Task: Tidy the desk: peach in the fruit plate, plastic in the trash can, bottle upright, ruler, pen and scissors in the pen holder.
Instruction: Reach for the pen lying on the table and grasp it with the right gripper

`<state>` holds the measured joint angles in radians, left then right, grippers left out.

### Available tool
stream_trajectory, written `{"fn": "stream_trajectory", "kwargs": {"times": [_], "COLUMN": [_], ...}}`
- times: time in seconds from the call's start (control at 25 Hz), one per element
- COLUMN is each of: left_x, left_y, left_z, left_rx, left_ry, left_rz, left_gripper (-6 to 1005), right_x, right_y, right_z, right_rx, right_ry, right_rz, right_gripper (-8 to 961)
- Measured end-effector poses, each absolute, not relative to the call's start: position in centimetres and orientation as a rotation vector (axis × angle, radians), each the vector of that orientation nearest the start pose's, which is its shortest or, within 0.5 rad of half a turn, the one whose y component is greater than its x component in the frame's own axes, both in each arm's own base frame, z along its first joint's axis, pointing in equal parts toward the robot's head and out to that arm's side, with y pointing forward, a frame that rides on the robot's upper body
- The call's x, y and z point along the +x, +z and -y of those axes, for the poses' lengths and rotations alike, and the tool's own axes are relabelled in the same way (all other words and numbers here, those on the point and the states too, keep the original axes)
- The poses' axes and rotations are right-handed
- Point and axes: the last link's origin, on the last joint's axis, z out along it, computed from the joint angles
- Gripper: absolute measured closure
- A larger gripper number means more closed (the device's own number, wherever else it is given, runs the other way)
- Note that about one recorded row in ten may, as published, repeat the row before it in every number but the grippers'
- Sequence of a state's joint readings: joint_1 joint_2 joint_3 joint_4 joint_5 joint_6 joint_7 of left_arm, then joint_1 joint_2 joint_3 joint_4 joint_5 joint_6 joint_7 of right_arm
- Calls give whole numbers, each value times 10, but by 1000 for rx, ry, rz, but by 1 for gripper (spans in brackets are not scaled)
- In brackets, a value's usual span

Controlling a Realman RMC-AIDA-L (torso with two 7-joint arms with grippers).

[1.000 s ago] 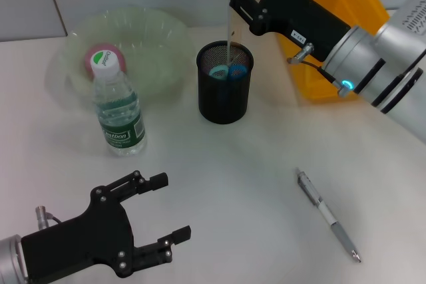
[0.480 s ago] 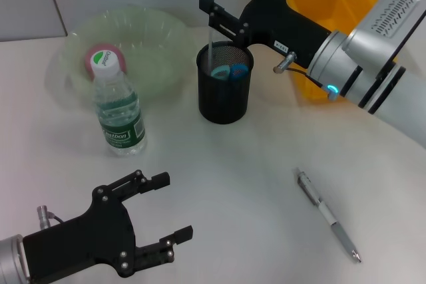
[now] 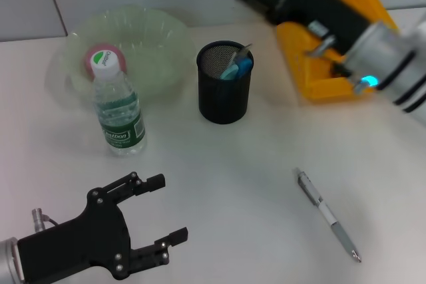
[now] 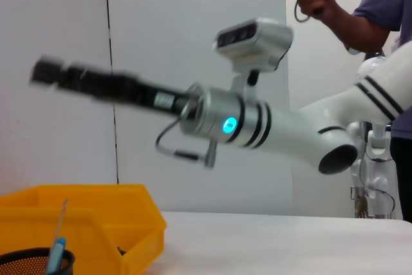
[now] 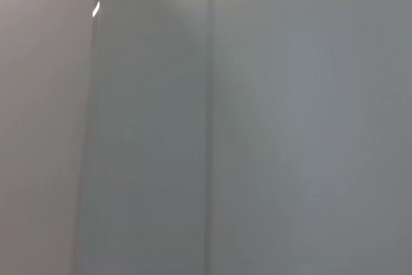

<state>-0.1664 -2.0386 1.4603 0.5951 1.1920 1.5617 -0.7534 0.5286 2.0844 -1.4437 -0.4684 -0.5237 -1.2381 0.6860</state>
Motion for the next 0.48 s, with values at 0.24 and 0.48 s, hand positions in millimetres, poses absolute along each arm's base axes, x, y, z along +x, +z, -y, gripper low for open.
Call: {"fn": "stream_trajectory", "kwargs": {"times": [0.24, 0.48], "left_x": [-274, -273], "left_y": [-42, -41], "left_z": [-224, -225], "left_rx": [-2644, -2645], "left_ry": [-1015, -1014], "left_rz": [121, 122], "left_gripper": [203, 203], "right_x": [189, 160], "right_y": [54, 69], "right_z": [-382, -379], "right_rx": [-2005, -2329], "right_ry": [1206, 823], "right_rz": [-382, -662], "right_gripper": [228, 229]}}
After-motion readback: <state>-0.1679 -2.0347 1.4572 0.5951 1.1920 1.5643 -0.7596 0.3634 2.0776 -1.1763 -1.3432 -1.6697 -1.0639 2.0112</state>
